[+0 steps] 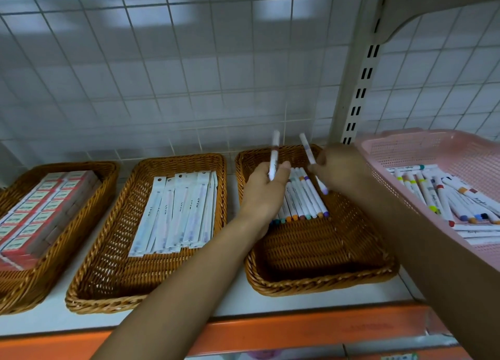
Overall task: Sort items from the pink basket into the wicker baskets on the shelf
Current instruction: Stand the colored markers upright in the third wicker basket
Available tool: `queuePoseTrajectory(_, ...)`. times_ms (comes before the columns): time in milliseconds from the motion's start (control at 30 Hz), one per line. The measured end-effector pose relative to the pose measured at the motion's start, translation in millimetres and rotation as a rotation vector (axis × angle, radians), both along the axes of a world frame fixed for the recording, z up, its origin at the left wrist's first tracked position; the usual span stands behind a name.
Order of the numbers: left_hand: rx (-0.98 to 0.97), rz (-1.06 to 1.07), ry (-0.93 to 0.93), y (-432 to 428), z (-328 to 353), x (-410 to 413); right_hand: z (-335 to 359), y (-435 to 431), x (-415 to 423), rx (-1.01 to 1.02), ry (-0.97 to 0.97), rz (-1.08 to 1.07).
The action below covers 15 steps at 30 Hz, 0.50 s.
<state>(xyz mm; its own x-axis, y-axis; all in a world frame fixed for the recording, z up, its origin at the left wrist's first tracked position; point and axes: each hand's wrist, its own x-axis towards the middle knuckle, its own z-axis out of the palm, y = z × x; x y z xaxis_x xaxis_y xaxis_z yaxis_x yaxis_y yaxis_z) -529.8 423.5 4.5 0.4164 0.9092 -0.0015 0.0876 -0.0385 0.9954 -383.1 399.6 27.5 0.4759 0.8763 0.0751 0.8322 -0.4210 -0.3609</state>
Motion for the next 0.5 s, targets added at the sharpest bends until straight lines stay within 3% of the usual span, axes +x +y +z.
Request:
queuePoseTrajectory(67,-0.022,0.010,-0.028,1,0,0,-9,-2,-1,-0.047,-0.310,0.039)
queuePoseTrajectory(133,-0.077,0.061,-0.103,3,0,1,-14,-5,-9,-0.042,-0.436,0.069)
queuePoseTrajectory(500,-0.035,0.046,-0.192,1,5,-5,-15,-5,-25,-0.175,-0.414,0.110)
